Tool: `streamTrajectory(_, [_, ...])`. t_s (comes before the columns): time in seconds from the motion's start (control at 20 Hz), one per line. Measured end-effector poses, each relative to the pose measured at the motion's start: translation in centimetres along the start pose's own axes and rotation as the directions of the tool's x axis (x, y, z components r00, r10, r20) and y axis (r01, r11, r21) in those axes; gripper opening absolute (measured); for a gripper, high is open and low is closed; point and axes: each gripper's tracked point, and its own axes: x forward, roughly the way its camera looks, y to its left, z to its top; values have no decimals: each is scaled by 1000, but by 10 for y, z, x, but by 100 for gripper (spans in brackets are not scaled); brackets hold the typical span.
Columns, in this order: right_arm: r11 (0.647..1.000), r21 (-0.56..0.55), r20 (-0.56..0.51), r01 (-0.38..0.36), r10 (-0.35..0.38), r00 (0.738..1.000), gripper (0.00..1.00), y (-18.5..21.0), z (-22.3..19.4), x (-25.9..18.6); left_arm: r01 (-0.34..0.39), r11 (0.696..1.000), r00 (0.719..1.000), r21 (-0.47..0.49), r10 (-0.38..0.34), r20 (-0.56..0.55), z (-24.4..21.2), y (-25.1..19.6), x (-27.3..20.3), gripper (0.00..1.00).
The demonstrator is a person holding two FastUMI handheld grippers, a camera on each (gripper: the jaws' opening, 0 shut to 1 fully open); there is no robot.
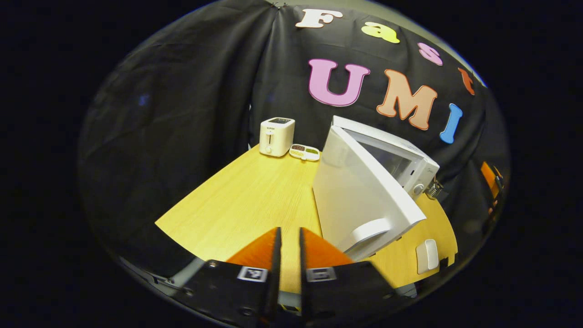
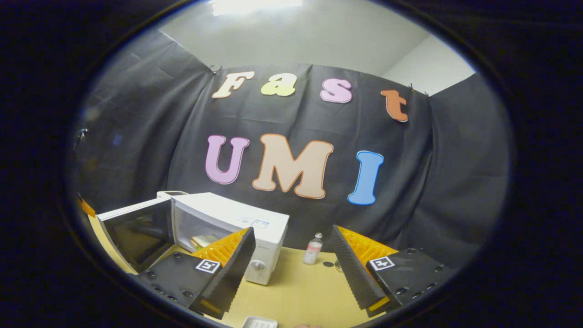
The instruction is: Open the microwave oven with the left hand, put the food in, and close the microwave oven.
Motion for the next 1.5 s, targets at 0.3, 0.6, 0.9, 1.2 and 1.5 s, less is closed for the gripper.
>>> streamTrajectory(0.3, [998, 46, 24, 51, -53, 998, 100, -48, 18, -1, -13, 1000, 997, -3, 13, -75, -29, -37, 24, 1])
streamTrajectory(0.6, [998, 34, 39, 58, -60, 997, 96, -71, 23, -8, -4, 999, 996, 48, 8, -85, -34, -71, 31, 1])
streamTrajectory(0.9, [999, 31, 41, 41, -42, 998, 96, -83, 23, -13, 4, 997, 996, 81, 3, -88, -38, -99, 31, 1])
streamTrajectory(1.2, [999, 52, 57, -1, -2, 998, 96, -88, 24, -16, 11, 994, 997, 112, -3, -71, -33, -128, 34, 1])
streamTrajectory(1.5, [998, 58, 49, -20, 18, 999, 96, -96, 13, -18, 48, 986, 997, 160, -37, -74, -34, -170, 42, 1])
